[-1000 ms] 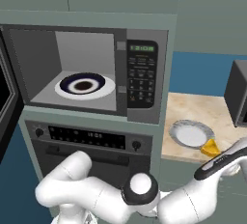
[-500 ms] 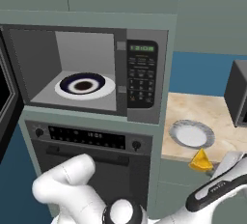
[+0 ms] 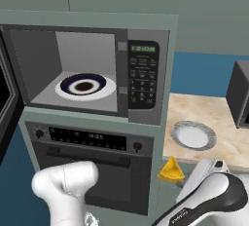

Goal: Pick the cheese from the counter and place it in the microwave. Then turn on the microwave.

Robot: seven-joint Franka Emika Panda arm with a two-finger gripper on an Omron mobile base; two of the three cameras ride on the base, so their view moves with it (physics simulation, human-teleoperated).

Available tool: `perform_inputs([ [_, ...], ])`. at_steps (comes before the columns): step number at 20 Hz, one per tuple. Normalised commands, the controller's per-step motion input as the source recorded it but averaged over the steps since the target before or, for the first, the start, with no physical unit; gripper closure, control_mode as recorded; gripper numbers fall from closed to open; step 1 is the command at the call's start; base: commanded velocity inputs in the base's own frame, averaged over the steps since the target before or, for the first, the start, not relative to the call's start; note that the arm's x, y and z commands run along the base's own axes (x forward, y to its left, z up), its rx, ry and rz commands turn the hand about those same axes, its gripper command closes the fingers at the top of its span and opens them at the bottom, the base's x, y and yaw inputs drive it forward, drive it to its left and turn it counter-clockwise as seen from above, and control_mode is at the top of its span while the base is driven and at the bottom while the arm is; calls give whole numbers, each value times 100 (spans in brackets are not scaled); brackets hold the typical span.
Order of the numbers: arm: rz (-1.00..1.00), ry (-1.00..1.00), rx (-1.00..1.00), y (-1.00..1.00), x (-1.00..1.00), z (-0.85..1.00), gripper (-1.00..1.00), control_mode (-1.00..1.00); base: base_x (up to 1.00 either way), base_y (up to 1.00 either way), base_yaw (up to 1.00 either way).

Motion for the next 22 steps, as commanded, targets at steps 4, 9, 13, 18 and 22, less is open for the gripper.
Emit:
perform_inputs([
  [4, 0, 0, -5, 100, -45, 32, 100, -100, 0, 0, 0],
  [9, -4, 0, -7, 98, -12, 35, 100, -100, 0, 0, 0],
  [13, -9, 0, -6, 80, 0, 41, 100, -100, 0, 0, 0],
  [18, -9, 0, -4, 88, 0, 32, 100, -100, 0, 0, 0],
  [22, -10, 0, -2, 84, -2, 32, 100, -100, 0, 0, 0],
])
